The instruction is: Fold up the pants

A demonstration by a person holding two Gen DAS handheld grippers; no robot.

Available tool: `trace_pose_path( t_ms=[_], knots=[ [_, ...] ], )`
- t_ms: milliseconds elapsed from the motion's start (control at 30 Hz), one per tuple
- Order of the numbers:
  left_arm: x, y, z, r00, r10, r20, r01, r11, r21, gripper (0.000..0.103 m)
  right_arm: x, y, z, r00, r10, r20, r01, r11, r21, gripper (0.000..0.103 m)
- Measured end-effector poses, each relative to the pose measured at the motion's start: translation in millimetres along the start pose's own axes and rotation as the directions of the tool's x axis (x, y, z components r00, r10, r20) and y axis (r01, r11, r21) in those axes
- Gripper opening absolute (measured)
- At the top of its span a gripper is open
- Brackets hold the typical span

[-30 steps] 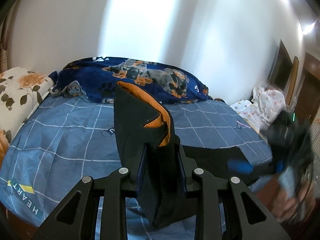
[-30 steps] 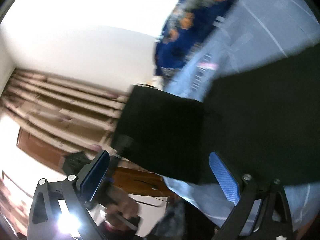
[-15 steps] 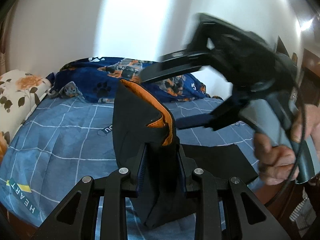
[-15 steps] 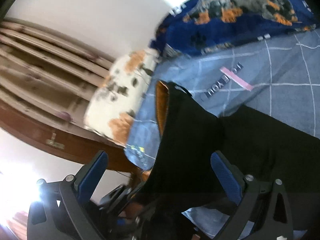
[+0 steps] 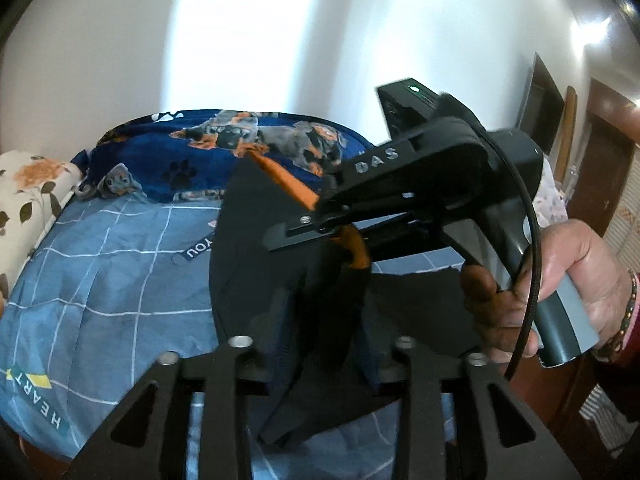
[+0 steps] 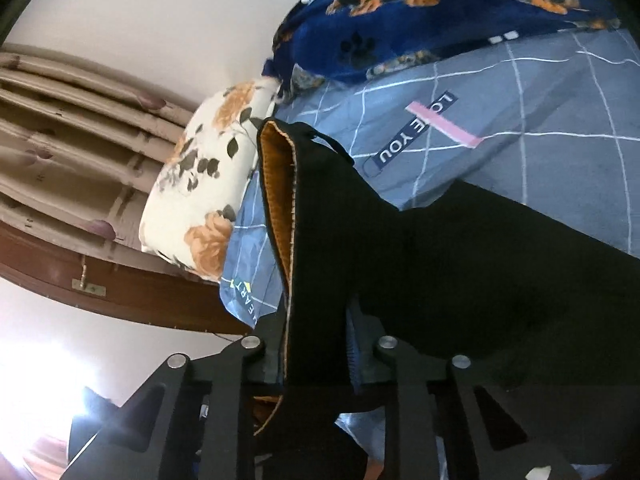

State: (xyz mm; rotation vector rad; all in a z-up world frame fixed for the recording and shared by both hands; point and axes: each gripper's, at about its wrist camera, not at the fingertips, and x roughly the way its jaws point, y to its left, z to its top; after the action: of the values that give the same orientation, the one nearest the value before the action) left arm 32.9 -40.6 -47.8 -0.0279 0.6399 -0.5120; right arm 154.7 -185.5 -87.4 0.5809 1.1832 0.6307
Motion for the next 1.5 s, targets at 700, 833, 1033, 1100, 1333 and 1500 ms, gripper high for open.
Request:
trace_pose_path(
  t_ms=[700,833,1033,1100,1333,1500],
  knots=[
    [4,75,-34,0.996,0.039,-0.079,-0.064,0.937,-0.343,0.088,-77,-117,-52,0.964,0.092,0.25,-0.148,0.965,0.215,0.012],
    [20,71,-40,0.991,0.039,-0.13,-0.077,0.949,-0.305,0.088,-90,-133,-59,0.953,0.097,0.285,-0.168,0.957,0.237,0.009],
    [40,85,-55,0.981,0.036,-0.19,-0.1,0.936,-0.337,0.088,-93,-144,-51,0.955,-0.031,0.294,-0.042,0.97,0.238,0.02],
    [42,90,-58,0.981,0.031,-0.19,-0.099,0.929,-0.357,0.088,-92,-152,-45,0.957,-0.039,0.286,-0.032,0.971,0.239,0.045],
    [49,81,-57,0.984,0.014,-0.176,-0.068,0.951,-0.303,0.088,-61,-177,-29,0.98,-0.028,0.198,-0.021,0.97,0.241,0.059],
    [64,65,-57,0.977,0.009,-0.214,-0.057,0.975,-0.216,0.088,-33,-183,-24,0.991,-0.051,0.122,0.025,0.978,0.206,0.064]
  ],
)
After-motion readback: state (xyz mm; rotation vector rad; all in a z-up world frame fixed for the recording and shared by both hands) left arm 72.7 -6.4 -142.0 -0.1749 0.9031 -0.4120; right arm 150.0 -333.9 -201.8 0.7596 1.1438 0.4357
